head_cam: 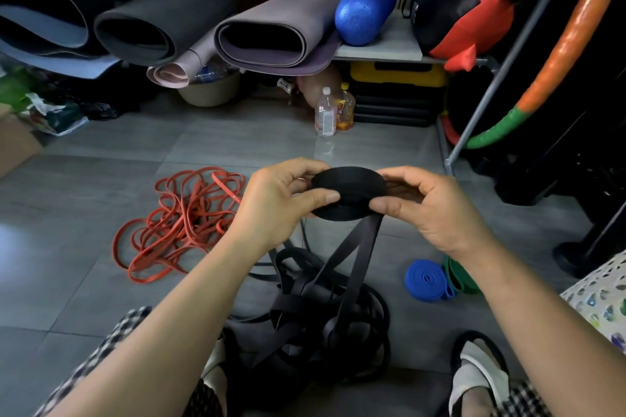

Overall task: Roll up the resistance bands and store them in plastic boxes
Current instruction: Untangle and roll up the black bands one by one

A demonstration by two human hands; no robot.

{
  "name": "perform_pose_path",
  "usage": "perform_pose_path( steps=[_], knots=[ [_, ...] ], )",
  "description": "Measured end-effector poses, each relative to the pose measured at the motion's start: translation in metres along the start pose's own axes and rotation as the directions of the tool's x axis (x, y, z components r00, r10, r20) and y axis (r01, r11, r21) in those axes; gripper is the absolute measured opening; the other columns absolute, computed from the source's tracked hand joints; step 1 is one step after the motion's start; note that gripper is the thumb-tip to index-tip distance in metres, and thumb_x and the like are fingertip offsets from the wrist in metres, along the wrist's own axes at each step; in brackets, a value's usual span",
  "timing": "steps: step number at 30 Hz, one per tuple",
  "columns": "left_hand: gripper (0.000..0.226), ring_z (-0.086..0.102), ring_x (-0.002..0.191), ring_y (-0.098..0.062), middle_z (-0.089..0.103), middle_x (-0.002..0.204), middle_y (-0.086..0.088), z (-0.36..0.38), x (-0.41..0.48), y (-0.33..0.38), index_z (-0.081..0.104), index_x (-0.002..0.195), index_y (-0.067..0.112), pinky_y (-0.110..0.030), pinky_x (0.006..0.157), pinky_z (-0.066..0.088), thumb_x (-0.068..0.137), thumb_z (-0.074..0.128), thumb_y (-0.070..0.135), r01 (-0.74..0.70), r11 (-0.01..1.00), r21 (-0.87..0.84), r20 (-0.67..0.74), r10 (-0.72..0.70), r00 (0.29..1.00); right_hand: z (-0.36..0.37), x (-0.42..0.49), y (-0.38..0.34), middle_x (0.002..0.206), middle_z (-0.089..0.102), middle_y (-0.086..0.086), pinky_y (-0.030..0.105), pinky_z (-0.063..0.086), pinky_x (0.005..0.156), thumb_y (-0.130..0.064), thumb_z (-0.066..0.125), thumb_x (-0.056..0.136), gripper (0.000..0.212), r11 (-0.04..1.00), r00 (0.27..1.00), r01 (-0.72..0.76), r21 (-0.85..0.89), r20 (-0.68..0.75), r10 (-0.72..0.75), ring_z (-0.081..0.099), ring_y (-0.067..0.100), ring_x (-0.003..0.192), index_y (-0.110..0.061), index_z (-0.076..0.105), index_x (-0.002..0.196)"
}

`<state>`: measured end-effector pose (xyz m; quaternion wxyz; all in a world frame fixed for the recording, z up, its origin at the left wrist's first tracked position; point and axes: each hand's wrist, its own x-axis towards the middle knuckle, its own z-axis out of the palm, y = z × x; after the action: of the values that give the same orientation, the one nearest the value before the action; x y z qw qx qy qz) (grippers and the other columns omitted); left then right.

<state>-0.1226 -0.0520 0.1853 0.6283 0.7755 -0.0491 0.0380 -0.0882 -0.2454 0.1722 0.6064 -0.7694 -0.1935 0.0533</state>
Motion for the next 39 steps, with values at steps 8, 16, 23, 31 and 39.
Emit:
perform_pose_path(
  steps=[8,16,23,31,39],
  knots=[
    [0.022,0.069,0.076,-0.016,0.069,0.084,0.0,0.002,-0.004,0.006,0.062,0.09,0.016,-0.029,0.058,0.058,0.068,0.064,0.012,-0.024,0.906,-0.423,-0.13,-0.034,0.991,0.013,0.002,-0.003,0.085,0.072,-0.016,0.012,0.049,0.076,-0.02,0.067,0.063,0.033,0.967,1.0,0.01,0.253,0.004,-0.012,0.066,-0.001,0.087,-0.023,0.063,0.096],
    [0.02,0.067,0.089,-0.016,0.068,0.096,0.001,-0.003,0.003,0.013,0.058,0.1,0.017,-0.032,0.07,0.057,0.083,0.062,0.008,-0.02,0.882,-0.471,-0.03,0.007,1.0,0.006,0.014,-0.044,0.078,0.07,-0.021,0.011,0.048,0.072,-0.023,0.066,0.07,0.021,0.958,0.961,0.256,0.125,-0.138,-0.239,0.065,-0.004,0.081,-0.022,0.065,0.091],
    [0.033,0.067,0.084,-0.013,0.068,0.092,0.001,-0.019,0.004,-0.001,0.063,0.092,0.031,-0.034,0.072,0.058,0.078,0.067,0.001,-0.012,0.999,0.047,0.109,0.006,0.994,0.022,0.016,-0.016,0.083,0.072,-0.002,0.044,0.052,0.076,-0.034,0.076,0.07,0.029,0.88,0.979,0.191,-0.435,0.026,-0.201,0.066,0.018,0.08,-0.024,0.072,0.096],
    [0.028,0.07,0.083,-0.015,0.07,0.09,0.001,-0.026,0.002,0.0,0.063,0.092,0.027,-0.036,0.067,0.058,0.079,0.066,0.003,-0.013,1.0,-0.026,0.037,0.014,0.999,0.023,0.017,-0.008,0.079,0.07,-0.024,0.009,0.047,0.074,-0.022,0.066,0.067,0.028,0.994,0.993,0.098,0.051,0.055,-0.101,0.065,-0.005,0.083,-0.028,0.063,0.094],
    [0.026,0.068,0.077,-0.015,0.069,0.089,0.004,-0.015,0.0,0.0,0.064,0.093,0.023,-0.035,0.06,0.057,0.082,0.063,0.0,0.024,0.988,-0.152,-0.018,-0.027,0.999,0.021,0.013,-0.006,0.08,0.07,-0.022,0.009,0.047,0.073,-0.023,0.064,0.069,0.023,0.99,0.997,0.076,0.12,0.017,-0.079,0.065,-0.005,0.082,-0.026,0.064,0.092]
  ],
)
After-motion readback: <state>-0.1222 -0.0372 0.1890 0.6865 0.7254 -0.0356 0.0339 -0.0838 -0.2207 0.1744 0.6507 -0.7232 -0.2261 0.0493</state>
